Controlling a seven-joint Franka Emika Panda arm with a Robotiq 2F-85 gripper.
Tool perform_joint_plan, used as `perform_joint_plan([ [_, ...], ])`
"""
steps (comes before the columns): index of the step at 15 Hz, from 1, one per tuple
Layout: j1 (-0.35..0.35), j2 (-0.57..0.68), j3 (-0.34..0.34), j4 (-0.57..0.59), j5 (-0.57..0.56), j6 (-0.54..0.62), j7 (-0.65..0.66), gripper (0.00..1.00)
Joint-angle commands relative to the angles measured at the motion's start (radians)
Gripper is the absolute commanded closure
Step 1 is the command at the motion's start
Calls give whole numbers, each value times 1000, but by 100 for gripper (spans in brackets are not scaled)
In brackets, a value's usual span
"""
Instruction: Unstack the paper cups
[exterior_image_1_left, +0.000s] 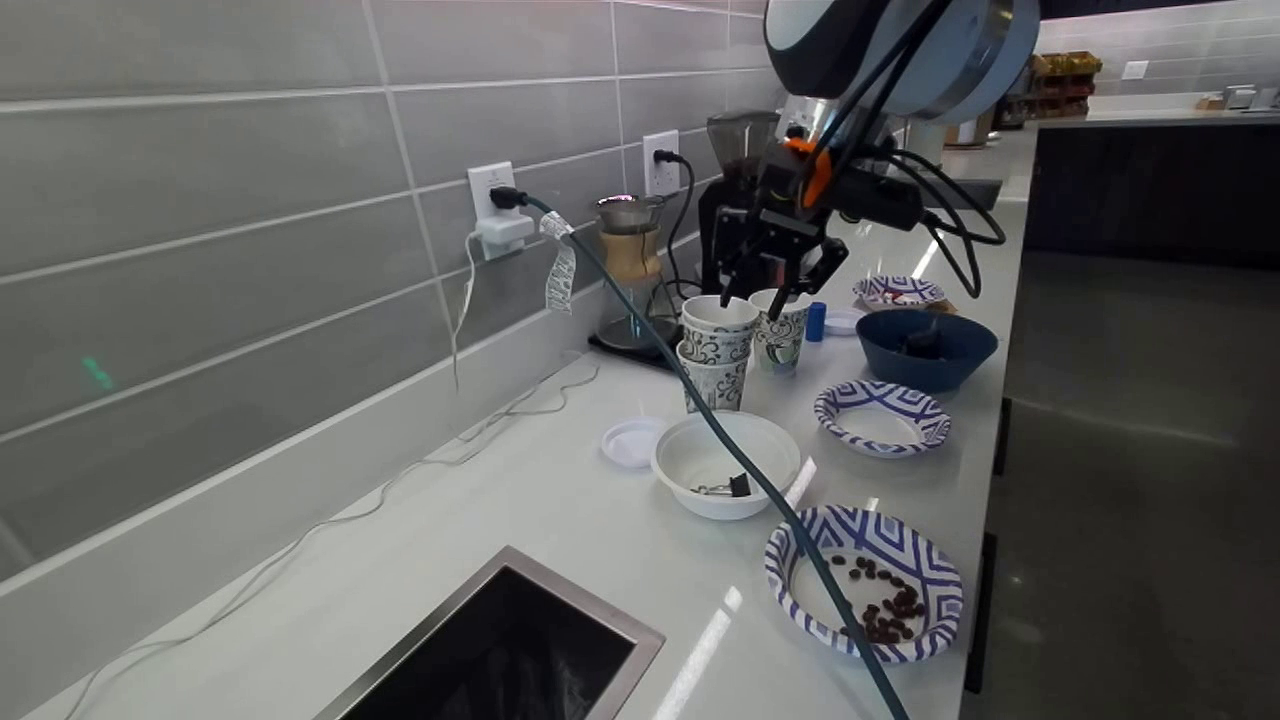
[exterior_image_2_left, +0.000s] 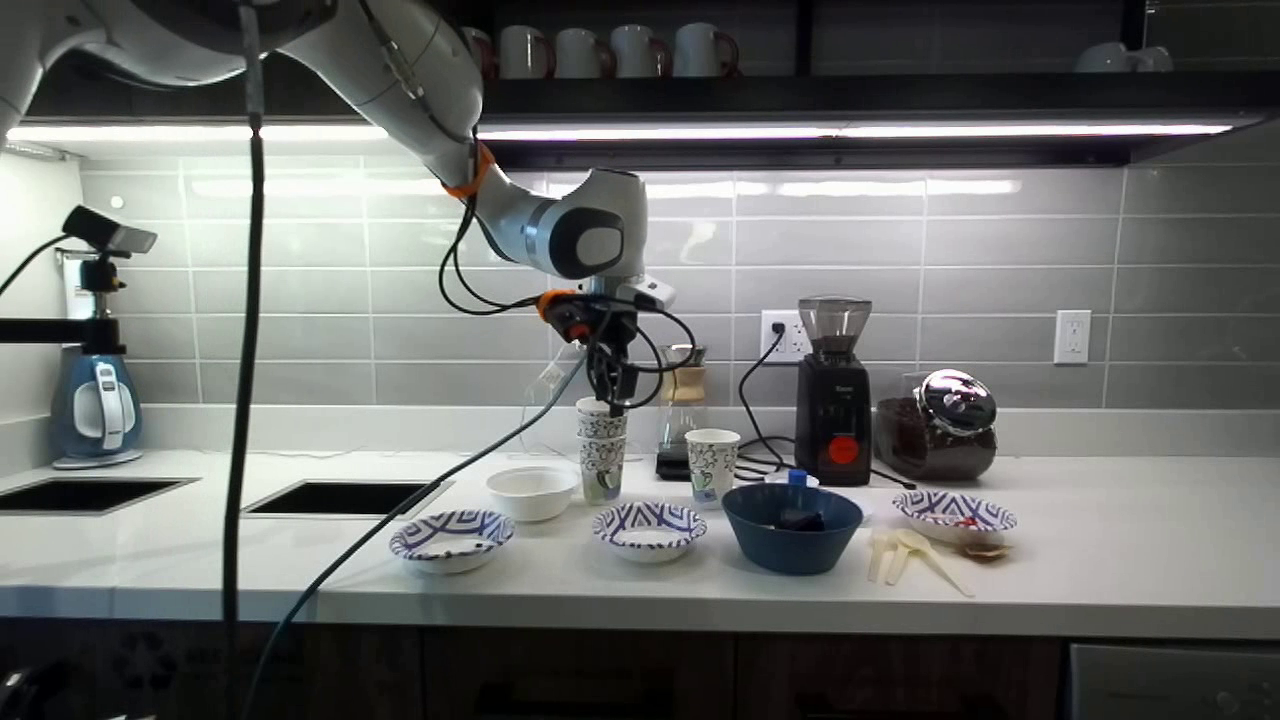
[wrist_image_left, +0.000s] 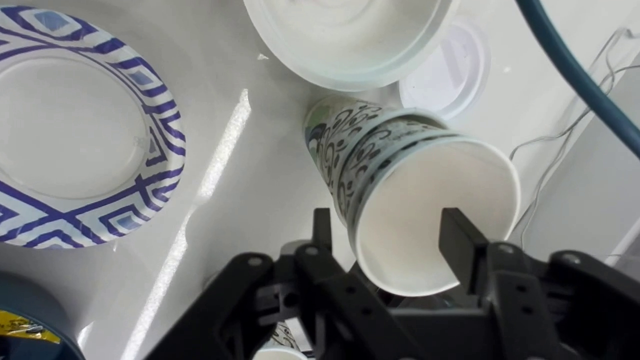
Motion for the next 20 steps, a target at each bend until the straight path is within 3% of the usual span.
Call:
perform_joint_plan([
  [1,23,38,-18,54,-17,-4,39,51],
  [2,24,41,-19,58,-17,-6,40,62],
  [3,26,43,-20,61,-17,-7,42,60],
  [5,28,45,-22,65,-21,-11,44,73],
  [7,30,48,-24,68,-23,-12,47,76],
  [8,30,49,-24,70,-24,-14,48,87],
  [11,34,44,-26,70,-33,-21,53,100],
  [20,39,-20,-25,76,-38,-76,74,99],
])
